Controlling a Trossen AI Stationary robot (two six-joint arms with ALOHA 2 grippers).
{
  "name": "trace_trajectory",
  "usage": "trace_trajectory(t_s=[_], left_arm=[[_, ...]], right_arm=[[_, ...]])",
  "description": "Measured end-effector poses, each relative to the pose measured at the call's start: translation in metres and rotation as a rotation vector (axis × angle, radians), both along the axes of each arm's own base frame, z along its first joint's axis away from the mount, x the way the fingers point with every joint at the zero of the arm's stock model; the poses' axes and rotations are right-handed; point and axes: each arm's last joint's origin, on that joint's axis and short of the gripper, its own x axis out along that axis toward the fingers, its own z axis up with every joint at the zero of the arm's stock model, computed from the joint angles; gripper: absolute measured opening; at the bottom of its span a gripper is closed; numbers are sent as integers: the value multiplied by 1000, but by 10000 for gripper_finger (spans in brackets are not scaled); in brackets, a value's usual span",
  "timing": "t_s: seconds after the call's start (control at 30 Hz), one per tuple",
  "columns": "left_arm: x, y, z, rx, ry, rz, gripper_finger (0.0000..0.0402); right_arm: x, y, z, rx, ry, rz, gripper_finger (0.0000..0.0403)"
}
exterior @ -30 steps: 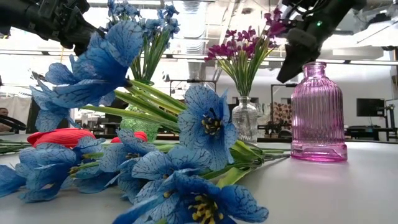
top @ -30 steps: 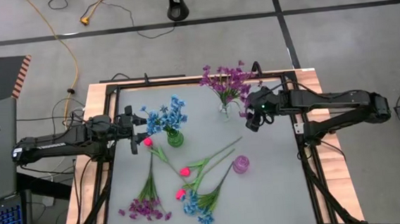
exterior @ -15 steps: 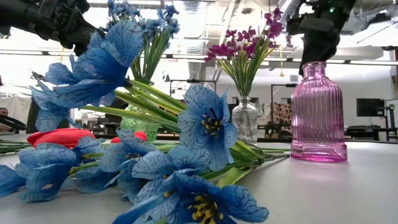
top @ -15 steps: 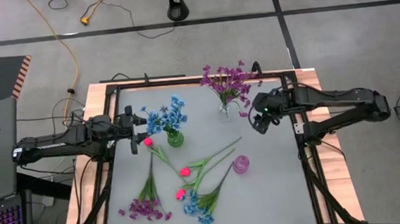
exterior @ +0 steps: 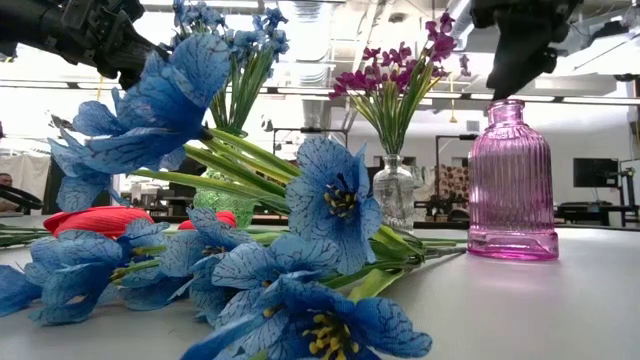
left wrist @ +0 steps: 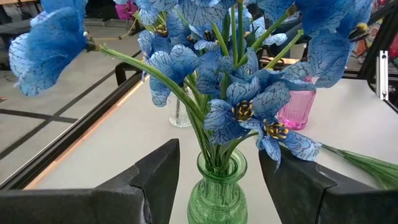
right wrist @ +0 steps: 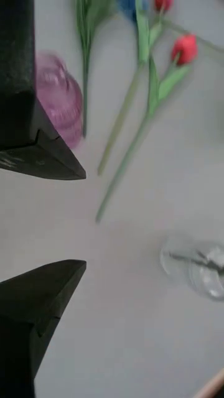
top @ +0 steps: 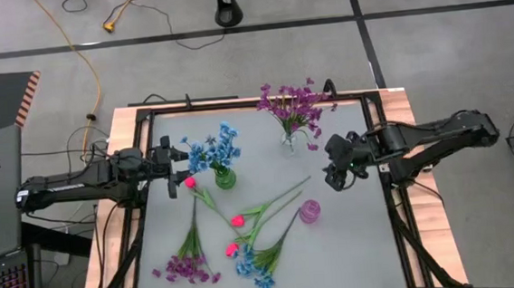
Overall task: Sort flowers into vase by color
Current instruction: Put the top left pink tulip into the purple flower vase
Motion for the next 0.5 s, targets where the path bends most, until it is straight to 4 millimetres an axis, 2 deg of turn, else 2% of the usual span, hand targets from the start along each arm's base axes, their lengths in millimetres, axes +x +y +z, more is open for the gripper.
trace_trajectory(t_s=[0.3,0.5], left_arm=[[0,-3,0,-26,-3,-92,209],[1,-5,0,-50,-7,-178,209]], right_arm=[[1,35,5,79,-118,56,248],[3,47,9,60,-191,86,248]])
